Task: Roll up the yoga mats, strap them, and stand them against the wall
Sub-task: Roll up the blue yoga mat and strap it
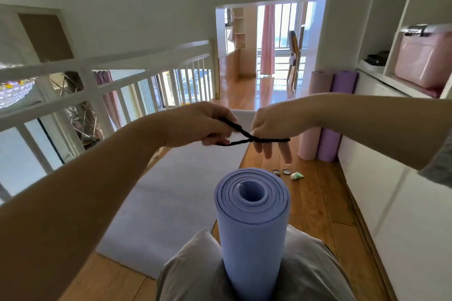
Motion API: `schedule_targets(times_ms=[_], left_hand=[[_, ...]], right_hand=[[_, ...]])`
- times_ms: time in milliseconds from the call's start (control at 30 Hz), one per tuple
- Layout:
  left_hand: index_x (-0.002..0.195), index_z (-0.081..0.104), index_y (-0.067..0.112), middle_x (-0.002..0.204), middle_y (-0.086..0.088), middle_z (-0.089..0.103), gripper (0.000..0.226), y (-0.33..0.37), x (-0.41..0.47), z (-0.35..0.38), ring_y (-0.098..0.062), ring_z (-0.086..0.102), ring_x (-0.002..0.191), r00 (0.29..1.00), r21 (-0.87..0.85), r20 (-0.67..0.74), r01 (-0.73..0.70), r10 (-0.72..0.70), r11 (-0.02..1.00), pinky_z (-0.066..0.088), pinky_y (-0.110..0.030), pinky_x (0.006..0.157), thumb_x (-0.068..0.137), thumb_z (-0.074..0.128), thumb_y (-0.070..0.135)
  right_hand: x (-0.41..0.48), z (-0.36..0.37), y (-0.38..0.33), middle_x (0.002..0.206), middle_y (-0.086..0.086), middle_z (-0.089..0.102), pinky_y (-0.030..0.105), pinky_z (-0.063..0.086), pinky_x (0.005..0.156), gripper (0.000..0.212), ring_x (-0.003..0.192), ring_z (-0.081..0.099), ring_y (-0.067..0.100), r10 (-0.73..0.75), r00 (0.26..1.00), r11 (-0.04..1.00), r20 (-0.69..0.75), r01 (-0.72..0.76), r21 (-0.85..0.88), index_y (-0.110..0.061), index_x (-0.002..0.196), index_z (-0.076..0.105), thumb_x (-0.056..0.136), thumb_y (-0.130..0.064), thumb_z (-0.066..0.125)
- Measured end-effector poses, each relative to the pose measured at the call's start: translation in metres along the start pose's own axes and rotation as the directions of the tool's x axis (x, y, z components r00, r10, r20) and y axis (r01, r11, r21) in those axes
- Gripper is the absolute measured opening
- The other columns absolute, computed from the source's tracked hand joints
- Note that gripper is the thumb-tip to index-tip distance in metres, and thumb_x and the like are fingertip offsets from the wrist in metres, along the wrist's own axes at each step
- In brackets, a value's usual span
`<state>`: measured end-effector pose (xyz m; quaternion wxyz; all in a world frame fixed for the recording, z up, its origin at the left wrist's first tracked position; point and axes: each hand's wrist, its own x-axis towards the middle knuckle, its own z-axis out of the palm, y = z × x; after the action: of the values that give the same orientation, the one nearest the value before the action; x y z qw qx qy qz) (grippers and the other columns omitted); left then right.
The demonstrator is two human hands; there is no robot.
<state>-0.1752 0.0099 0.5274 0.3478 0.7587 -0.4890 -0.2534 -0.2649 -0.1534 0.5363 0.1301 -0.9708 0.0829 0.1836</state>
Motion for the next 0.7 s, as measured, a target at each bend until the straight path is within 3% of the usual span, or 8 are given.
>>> schedule_targets(times_ms=[67, 133, 233, 333, 433, 500, 567, 700], left_hand=[[0.089, 0.063, 0.021, 0.065, 0.008, 0.062, 0.015, 0.013, 0.0, 0.004, 0.001, 0.058, 0.055, 0.985, 0.361, 0.137, 0.049, -0.104, 0.931, 0.046, -0.016, 0.073, 0.097, 0.051, 0.016], [0.094, 0.064, 0.015, 0.074, 0.007, 0.068, 0.022, 0.016, 0.0, 0.008, -0.005, 0.065, 0.062, 0.943, 0.405, 0.189, 0.178, -0.272, 0.897, 0.048, -0.024, 0.085, 0.101, 0.044, 0.018], [0.112, 0.061, 0.003, 0.095, -0.007, 0.072, 0.027, 0.01, -0.006, 0.011, -0.012, 0.067, 0.059, 0.893, 0.409, 0.161, 0.327, -0.419, 0.852, 0.053, -0.033, 0.089, 0.103, 0.039, 0.016], [0.138, 0.045, 0.008, 0.102, 0.0, 0.073, 0.047, -0.002, -0.026, 0.025, -0.011, 0.068, 0.062, 0.882, 0.61, 0.167, 0.259, -0.441, 0.749, 0.056, -0.034, 0.086, 0.096, 0.056, 0.024], [0.146, 0.034, 0.016, 0.123, 0.005, 0.064, 0.081, -0.02, -0.047, 0.051, -0.006, 0.068, 0.083, 0.891, 0.784, 0.16, 0.148, -0.425, 0.603, 0.053, -0.029, 0.091, 0.079, 0.071, 0.044], [0.147, 0.028, 0.015, 0.126, 0.002, 0.062, 0.088, -0.036, -0.051, 0.061, -0.012, 0.063, 0.103, 0.923, 0.825, 0.107, 0.126, -0.371, 0.55, 0.05, -0.029, 0.094, 0.077, 0.07, 0.049], [0.15, 0.019, 0.016, 0.125, -0.001, 0.061, 0.096, -0.052, -0.045, 0.066, -0.015, 0.061, 0.106, 0.934, 0.827, 0.082, 0.131, -0.347, 0.547, 0.05, -0.028, 0.093, 0.077, 0.071, 0.048], [0.152, 0.015, 0.024, 0.137, 0.002, 0.054, 0.094, -0.066, -0.022, 0.062, -0.008, 0.054, 0.098, 0.954, 0.736, 0.129, 0.089, -0.269, 0.671, 0.043, -0.023, 0.093, 0.08, 0.073, 0.037]], right_hand=[[0.003, -0.002, 0.004, 0.099, -0.004, 0.073, 0.026, 0.045, 0.094, 0.023, 0.064, 0.07, 0.005, 0.024, 1.0, 0.985, -0.019, -0.027, -0.17, -0.013, 0.107, 0.065, 0.101, -0.024, 0.045], [0.0, -0.005, 0.009, 0.099, -0.005, 0.074, 0.025, 0.043, 0.098, 0.024, 0.068, 0.069, -0.002, 0.036, 0.999, 0.967, -0.004, -0.036, -0.253, -0.018, 0.119, 0.063, 0.096, -0.021, 0.056], [-0.013, 0.007, 0.014, 0.121, -0.007, 0.066, 0.02, 0.051, 0.084, 0.067, 0.081, 0.072, 0.01, 0.076, 0.992, 0.98, 0.104, -0.055, -0.19, -0.023, 0.142, 0.043, 0.082, -0.026, 0.074], [-0.029, 0.04, 0.018, 0.141, -0.007, 0.049, 0.015, 0.051, 0.082, 0.106, 0.103, 0.062, 0.011, 0.049, 0.993, 0.944, 0.111, -0.01, -0.329, -0.027, 0.152, 0.014, 0.071, -0.04, 0.081], [-0.043, 0.073, 0.027, 0.101, -0.019, 0.055, 0.001, 0.042, 0.06, 0.107, 0.077, 0.052, -0.003, -0.07, 0.996, 0.955, 0.058, 0.084, -0.284, -0.027, 0.148, 0.015, 0.067, -0.048, 0.081], [-0.043, 0.092, 0.036, 0.096, -0.017, 0.056, 0.007, 0.047, 0.073, 0.098, 0.081, 0.056, -0.001, -0.186, 0.981, 0.964, -0.06, 0.17, -0.204, -0.026, 0.144, 0.024, 0.067, -0.051, 0.08], [-0.034, 0.105, 0.044, 0.11, -0.011, 0.06, 0.013, 0.049, 0.084, 0.094, 0.089, 0.059, 0.003, -0.258, 0.955, 0.959, -0.144, 0.236, -0.154, -0.024, 0.14, 0.03, 0.066, -0.051, 0.081], [-0.011, 0.107, 0.058, 0.121, -0.013, 0.055, 0.022, 0.048, 0.095, 0.1, 0.105, 0.057, 0.007, -0.279, 0.945, 0.957, -0.169, 0.261, -0.124, -0.028, 0.139, 0.031, 0.059, -0.057, 0.084]])
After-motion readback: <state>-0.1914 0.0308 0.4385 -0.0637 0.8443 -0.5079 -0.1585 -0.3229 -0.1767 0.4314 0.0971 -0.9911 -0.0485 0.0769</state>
